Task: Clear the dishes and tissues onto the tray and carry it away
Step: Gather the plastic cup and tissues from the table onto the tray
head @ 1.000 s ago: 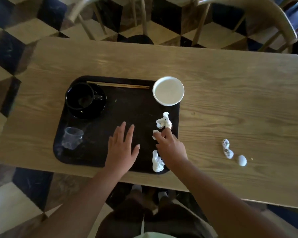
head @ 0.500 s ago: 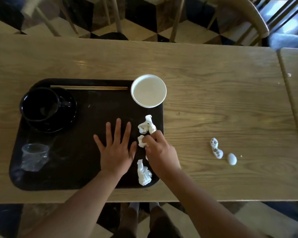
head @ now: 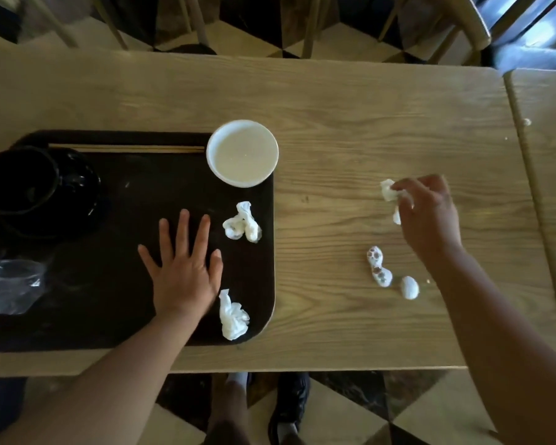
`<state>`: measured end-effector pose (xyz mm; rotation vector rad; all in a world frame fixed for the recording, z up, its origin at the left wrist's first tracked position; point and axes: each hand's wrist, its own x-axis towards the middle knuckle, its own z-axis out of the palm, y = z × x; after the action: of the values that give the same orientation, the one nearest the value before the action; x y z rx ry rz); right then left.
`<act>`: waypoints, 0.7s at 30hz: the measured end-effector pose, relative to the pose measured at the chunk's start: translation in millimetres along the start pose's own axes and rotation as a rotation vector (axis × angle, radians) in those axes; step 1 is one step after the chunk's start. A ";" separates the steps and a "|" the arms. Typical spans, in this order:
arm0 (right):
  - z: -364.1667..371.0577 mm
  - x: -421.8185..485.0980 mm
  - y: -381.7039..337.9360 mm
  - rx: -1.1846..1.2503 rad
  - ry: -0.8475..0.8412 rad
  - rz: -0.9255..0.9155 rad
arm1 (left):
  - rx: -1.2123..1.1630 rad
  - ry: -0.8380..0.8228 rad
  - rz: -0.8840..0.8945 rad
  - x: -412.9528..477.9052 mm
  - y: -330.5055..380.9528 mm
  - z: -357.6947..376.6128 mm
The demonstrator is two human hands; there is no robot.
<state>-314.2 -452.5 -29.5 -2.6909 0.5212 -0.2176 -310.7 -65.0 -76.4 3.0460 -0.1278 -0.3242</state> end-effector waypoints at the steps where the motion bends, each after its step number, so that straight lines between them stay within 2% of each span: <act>1: 3.4 4.5 7.8 -0.025 -0.018 -0.001 | 0.007 0.004 -0.002 -0.2 0.4 0.4; 6: 17.3 1.1 11.9 -0.027 0.000 -0.078 | 0.006 0.014 -0.018 0.6 0.3 0.5; 8: 17.0 -17.9 2.8 0.017 -0.045 -0.138 | 0.001 0.021 -0.021 0.7 0.7 -0.6; 12: 15.9 -118.4 -19.1 0.053 -0.290 -0.290 | -0.004 0.021 -0.029 1.1 1.6 -2.5; 15: 8.6 -193.1 -24.4 0.080 -0.521 -0.346 | -0.014 0.017 -0.031 1.3 2.2 -2.7; 17: 1.4 -211.5 -23.8 0.081 -0.690 -0.355 | -0.032 0.028 -0.031 0.6 2.6 -2.3; 19: -6.8 -199.5 -21.9 0.065 -0.744 -0.306 | -0.033 0.039 -0.027 1.2 2.5 -0.9; 21: -15.2 -168.0 -15.6 0.123 -0.660 -0.254 | -0.023 0.042 -0.025 1.8 1.5 0.8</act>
<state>-466.9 -379.4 -22.3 -2.4943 -0.0347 0.5385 -309.2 -66.7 -77.5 3.0313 -0.0828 -0.2608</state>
